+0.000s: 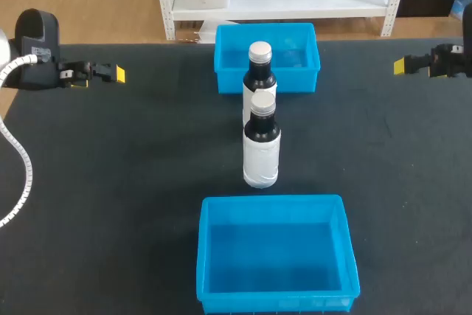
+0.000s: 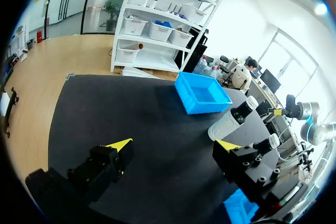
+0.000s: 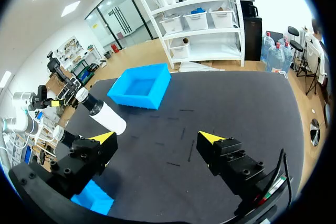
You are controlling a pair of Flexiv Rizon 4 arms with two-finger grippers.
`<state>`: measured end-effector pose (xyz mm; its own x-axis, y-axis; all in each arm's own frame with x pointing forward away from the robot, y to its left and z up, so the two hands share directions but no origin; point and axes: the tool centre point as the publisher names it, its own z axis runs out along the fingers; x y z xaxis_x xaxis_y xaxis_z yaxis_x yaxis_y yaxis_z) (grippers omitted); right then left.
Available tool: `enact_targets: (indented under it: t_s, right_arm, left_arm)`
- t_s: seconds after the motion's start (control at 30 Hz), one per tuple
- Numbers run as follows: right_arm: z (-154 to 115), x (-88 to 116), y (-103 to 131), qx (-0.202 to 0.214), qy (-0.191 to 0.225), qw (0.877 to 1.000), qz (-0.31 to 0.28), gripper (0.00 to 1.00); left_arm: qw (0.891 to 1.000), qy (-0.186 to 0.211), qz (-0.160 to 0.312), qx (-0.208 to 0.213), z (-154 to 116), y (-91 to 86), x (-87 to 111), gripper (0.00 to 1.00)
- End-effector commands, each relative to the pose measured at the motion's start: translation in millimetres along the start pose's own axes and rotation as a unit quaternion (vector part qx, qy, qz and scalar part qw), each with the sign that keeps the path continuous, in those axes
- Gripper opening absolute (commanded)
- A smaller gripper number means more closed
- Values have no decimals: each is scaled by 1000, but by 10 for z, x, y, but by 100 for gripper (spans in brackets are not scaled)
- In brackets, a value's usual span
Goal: Pick up the bottle, and place it in the far bin if it is heavy, or in the near bin if it is light.
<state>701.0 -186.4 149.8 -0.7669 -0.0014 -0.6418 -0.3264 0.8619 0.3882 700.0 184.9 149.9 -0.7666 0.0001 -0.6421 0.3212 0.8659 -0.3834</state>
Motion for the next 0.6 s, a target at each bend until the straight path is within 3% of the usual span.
enact_targets:
  t_s: [0.03,0.6]
  right_arm:
    - [1,5,8,2,-1,1000,0,100]
    - [12,-38,-20,-4,-5,1000,-17,100]
  left_arm:
    - [1000,0,0,0,0,0,0,100]
    - [1000,0,0,0,0,0,0,100]
